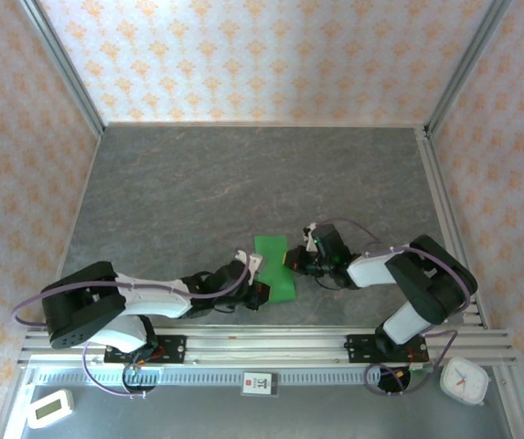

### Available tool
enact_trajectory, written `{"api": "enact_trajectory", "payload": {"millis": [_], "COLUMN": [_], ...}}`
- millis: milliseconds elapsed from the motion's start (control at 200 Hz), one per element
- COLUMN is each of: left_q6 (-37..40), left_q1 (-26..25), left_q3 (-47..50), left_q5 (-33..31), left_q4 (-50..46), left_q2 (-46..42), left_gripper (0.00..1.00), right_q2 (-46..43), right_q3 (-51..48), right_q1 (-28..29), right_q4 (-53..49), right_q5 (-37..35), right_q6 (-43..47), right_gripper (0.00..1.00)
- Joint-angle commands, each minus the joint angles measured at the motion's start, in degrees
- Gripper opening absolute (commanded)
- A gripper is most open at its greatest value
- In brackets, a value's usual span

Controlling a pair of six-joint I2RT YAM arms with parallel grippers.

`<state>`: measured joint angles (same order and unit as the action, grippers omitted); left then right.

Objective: Fold a paper plane with a square sheet of paper (pick it up from the middle)
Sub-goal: First fold the square sheet of paper in half at the center of the table.

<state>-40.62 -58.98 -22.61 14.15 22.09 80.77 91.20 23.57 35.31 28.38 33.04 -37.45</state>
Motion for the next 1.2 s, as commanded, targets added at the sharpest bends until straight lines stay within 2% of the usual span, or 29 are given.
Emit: {"api": "enact_trajectory", "payload": {"millis": [0, 305, 505, 586, 681, 856, 1196], "left_q6": [-1.83, -2.27, -0.25, 0.67, 2.03, 6.62, 15.09], "left_q1": [-1.04, -1.16, -0.76, 1.24, 5.88, 13.64, 15.41], "left_q3": [1.58, 3.9, 0.19, -1.89, -2.91, -5.12, -12.8], "left_q5": [-0.96, -1.71, -3.84, -4.74, -3.6, -0.06, 1.17], "left_q4": [3.75, 6.87, 0.57, -2.33, -3.35, -3.92, -3.63], "left_q2": [2.02, 6.94, 0.17, -3.17, -5.78, -4.4, 7.02], "left_gripper": [0.0, 0.0, 0.0, 0.0, 0.0, 0.0, 0.0], "right_q2": [8.3, 8.29, 8.47, 8.69, 8.74, 8.45, 8.84], "right_q3": [-2.21, -2.44, -2.57, -2.41, -2.3, -2.4, -2.39], "right_q1": [0.48, 0.51, 0.47, 0.48, 0.48, 0.51, 0.6], "right_q4": [-7.94, -7.91, -7.87, -7.83, -7.86, -7.63, -6.31], "right_q5": [-9.34, -9.41, -9.45, -9.43, -9.35, -9.2, -8.35], "right_q6": [1.06, 0.98, 0.98, 0.97, 0.98, 0.89, 0.36], "right_gripper": [0.0, 0.0, 0.0, 0.0, 0.0, 0.0, 0.0]}}
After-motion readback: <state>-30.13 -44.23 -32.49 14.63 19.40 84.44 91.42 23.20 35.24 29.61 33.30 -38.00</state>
